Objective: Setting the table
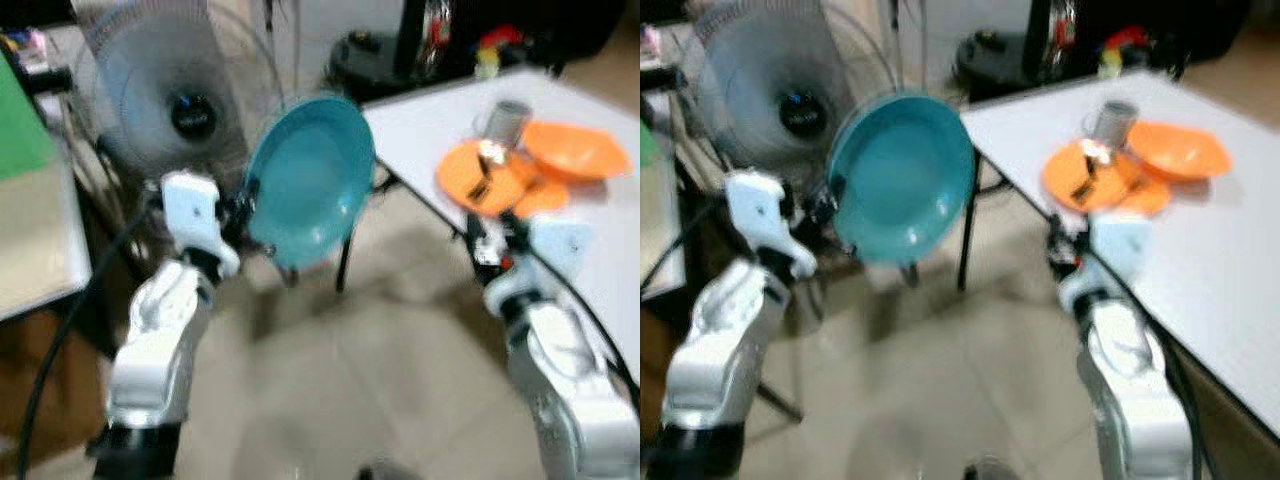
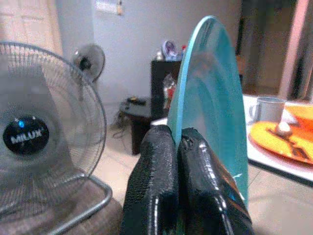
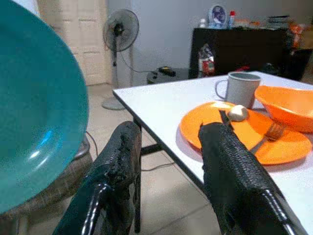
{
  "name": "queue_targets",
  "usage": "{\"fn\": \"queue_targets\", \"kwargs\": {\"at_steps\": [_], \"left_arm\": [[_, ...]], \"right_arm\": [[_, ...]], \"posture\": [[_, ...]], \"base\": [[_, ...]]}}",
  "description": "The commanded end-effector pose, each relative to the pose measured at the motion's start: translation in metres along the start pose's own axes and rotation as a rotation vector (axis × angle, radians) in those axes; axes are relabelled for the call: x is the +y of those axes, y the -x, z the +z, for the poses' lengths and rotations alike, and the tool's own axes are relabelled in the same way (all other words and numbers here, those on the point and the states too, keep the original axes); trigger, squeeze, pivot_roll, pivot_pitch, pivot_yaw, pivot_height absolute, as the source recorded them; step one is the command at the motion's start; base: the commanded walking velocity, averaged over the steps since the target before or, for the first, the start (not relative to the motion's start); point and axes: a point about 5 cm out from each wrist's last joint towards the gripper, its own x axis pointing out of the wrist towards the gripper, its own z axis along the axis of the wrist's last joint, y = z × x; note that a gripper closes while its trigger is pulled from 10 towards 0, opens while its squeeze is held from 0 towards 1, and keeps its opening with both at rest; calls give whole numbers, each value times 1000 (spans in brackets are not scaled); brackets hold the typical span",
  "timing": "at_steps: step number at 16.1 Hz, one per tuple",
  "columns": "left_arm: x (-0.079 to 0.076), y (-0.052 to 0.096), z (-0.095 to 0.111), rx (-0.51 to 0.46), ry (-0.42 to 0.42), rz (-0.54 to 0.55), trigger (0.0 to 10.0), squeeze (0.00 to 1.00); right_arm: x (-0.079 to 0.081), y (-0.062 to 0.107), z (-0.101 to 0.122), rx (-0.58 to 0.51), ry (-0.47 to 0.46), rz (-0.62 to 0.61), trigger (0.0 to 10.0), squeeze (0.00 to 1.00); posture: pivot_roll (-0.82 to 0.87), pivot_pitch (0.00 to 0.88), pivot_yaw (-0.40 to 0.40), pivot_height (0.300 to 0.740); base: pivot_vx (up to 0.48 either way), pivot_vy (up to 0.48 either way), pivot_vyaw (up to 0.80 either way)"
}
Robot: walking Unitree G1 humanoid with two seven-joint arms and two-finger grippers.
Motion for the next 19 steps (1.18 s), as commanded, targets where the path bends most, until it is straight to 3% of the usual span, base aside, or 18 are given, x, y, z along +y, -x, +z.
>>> {"fn": "queue_targets", "kwargs": {"at_steps": [1, 19], "left_arm": [[0, -1, 6, -18, -26, 5, 10000, 0], [-11, -7, 5, -10, -23, -45, 10000, 0]], "right_arm": [[0, 1, 0, 10, 12, 4, 10000, 0], [0, -2, 2, 44, 43, -14, 10000, 0]], "posture": [[13, 0, 11, 740], [2, 0, 20, 740]], "base": [[0, 0, -800], [0, 0, -800]]}}
